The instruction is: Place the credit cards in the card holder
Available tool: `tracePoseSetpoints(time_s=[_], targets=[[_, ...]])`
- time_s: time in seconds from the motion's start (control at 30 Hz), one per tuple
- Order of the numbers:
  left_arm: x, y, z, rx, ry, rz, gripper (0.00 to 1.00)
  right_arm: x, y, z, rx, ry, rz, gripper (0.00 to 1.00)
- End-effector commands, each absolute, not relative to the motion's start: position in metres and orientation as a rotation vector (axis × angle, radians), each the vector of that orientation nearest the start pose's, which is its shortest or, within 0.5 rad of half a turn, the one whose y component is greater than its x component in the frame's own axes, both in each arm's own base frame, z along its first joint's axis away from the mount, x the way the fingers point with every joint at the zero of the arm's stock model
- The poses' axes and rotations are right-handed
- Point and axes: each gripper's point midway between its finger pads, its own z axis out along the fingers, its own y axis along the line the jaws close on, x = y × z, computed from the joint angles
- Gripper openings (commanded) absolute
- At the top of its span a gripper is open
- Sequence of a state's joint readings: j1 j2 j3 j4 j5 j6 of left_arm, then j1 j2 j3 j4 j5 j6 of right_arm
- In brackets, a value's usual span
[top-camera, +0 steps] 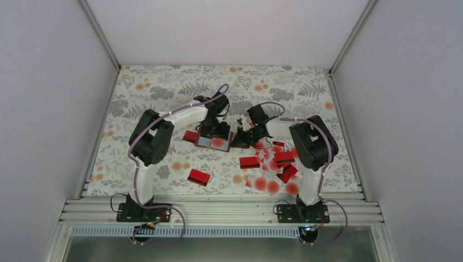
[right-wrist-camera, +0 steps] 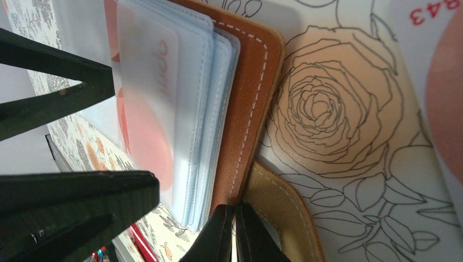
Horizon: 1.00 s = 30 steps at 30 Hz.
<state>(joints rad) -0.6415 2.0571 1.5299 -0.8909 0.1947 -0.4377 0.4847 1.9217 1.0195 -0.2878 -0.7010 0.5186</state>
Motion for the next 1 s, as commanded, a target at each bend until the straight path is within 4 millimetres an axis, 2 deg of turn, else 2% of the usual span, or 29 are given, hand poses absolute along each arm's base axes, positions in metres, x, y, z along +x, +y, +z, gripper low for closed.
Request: tracePoseSetpoints(time_s=[0.0,0.43,0.7,0.87,0.97], targets=[[0.313,-0.287,0.028,0.350,3.087,-0.463,0.78,0.295,0.279,0.011,-0.161,2.911,1.189,0.04],[0.312,-0.305,0.034,0.384,3.068,-0.562,0.78,0.294,0.278,0.010,-0.143,2.915,1.191,0.04],[0.310,-0.318,0.045,0.399,3.035,-0.703,0.78,0.295,0.277,0.014,-0.138,2.912,1.184,0.04],[0.316,-0.308,0.061,0.389,2.994,-0.678,0.78,0.298,0.276,0.025,-0.154,2.901,1.156,0.04],[0.322,-0.299,0.075,0.386,2.955,-0.666,0.77,0.301,0.279,0.042,-0.177,2.876,1.173,0.04]])
